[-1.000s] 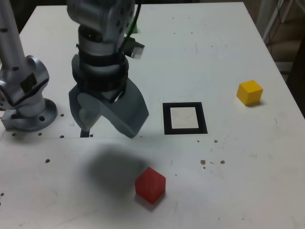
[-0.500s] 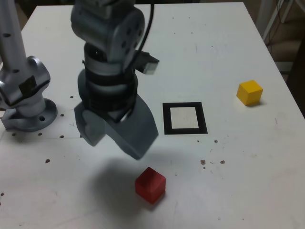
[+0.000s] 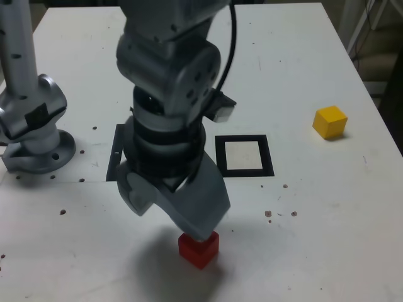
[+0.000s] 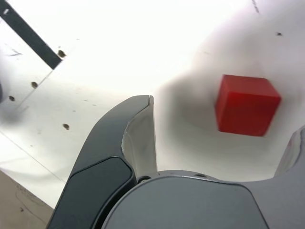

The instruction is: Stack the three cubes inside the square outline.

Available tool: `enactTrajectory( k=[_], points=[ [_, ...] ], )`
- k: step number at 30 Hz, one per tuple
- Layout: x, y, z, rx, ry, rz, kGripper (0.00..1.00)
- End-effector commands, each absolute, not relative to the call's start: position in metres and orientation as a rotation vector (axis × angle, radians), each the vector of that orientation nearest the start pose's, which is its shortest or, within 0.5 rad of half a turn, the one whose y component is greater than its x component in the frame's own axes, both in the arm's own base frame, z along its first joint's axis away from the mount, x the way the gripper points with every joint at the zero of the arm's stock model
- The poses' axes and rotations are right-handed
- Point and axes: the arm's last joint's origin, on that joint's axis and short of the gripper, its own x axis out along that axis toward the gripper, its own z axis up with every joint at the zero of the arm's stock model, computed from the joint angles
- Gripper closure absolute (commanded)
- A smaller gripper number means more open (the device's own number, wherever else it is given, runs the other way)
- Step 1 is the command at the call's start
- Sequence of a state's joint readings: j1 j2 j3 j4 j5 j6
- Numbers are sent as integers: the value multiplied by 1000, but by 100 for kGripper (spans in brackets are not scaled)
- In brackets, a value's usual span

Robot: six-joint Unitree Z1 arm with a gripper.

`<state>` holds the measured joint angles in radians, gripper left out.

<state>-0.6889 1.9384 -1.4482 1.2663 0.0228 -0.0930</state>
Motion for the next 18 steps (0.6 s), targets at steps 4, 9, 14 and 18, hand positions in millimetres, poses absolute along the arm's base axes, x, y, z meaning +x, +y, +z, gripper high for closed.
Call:
enactTrajectory(
  k=[4, 9, 14, 18],
  points=[
    [257, -213, 252, 564, 1696, -400, 3],
    [263, -219, 241, 569, 1699, -400, 3],
    [269, -223, 231, 571, 1697, -398, 3],
    [271, -225, 227, 571, 1697, -398, 4]
  ],
)
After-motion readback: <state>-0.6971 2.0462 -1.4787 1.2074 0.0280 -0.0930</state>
